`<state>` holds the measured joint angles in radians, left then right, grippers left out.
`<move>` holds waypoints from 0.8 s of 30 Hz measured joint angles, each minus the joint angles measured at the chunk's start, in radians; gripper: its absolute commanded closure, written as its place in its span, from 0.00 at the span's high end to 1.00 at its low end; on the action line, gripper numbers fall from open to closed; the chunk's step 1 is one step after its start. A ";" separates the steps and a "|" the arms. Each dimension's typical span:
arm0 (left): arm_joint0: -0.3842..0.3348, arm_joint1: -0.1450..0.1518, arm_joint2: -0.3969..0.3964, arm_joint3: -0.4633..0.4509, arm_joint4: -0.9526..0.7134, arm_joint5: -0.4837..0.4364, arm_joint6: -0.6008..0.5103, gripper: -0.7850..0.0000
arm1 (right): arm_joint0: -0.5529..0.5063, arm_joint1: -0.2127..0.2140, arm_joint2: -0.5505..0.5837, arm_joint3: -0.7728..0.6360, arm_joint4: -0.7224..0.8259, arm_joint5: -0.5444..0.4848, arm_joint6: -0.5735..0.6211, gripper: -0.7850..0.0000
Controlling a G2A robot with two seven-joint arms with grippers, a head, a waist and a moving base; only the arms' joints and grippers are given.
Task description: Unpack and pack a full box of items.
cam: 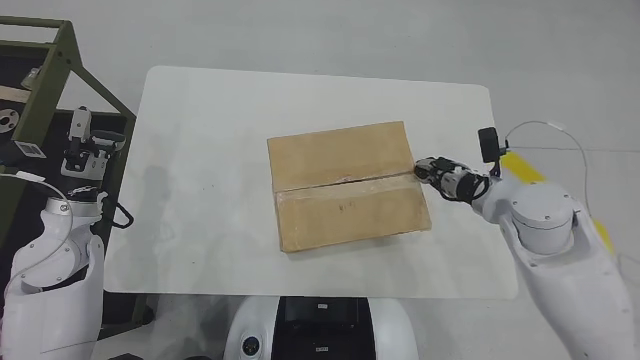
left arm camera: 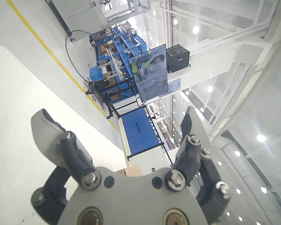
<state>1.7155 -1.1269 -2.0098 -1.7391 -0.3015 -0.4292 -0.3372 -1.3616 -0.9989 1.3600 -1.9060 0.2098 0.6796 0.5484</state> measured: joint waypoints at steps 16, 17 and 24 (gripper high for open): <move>0.000 0.000 0.000 0.000 0.000 0.000 0.000 1.00 | -0.083 -0.003 0.110 -0.084 0.042 -0.135 -0.129 0.00; 0.000 0.000 0.000 0.000 0.000 0.000 0.000 1.00 | -0.087 -0.003 0.118 -0.089 0.042 -0.141 -0.140 0.00; 0.000 0.000 0.000 0.000 0.000 0.000 0.000 1.00 | -0.090 -0.004 0.170 -0.098 0.034 -0.165 -0.177 0.00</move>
<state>1.7155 -1.1269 -2.0098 -1.7391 -0.3015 -0.4292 -0.3372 -1.4518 -1.0026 1.5297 -2.0042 0.2441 0.5147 0.3715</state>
